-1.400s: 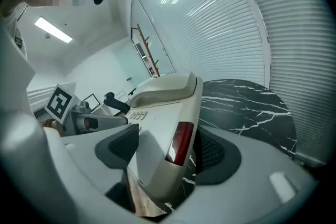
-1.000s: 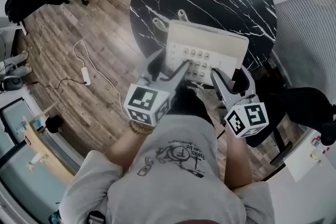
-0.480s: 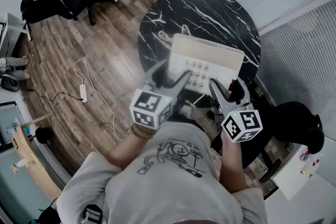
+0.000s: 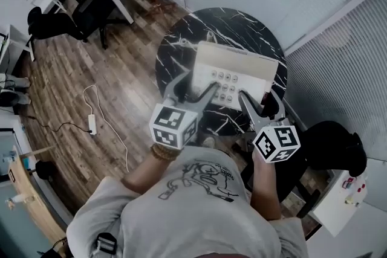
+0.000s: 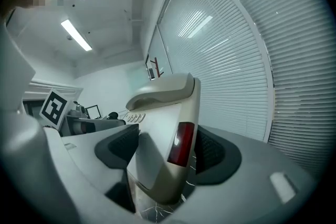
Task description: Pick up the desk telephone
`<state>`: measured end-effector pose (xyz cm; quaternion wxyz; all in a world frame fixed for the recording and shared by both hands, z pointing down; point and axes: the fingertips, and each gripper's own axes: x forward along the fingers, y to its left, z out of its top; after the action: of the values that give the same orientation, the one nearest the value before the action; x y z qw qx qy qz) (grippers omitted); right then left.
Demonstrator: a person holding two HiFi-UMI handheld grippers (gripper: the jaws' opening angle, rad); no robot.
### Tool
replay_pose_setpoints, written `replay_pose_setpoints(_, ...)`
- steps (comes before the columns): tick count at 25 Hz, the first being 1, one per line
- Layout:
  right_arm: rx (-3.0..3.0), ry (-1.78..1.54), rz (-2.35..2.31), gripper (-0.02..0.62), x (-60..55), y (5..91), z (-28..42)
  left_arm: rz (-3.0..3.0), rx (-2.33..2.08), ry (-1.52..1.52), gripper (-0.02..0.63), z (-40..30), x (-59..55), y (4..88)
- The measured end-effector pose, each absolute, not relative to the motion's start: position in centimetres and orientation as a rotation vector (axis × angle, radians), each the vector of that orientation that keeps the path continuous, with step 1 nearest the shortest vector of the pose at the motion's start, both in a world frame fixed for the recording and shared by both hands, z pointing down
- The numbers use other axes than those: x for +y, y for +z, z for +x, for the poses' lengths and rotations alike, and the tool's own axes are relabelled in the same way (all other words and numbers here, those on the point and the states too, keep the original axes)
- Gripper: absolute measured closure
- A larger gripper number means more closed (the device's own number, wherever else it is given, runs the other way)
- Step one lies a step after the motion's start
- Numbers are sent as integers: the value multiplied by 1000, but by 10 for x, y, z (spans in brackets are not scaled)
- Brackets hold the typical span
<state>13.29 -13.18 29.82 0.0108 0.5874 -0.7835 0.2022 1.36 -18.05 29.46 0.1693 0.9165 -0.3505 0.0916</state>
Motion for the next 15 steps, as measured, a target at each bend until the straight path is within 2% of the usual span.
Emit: replay_pose_setpoints(15,-2459,595,1861,264,-117,282,146,2633,-1014,256,318,27,-166,276)
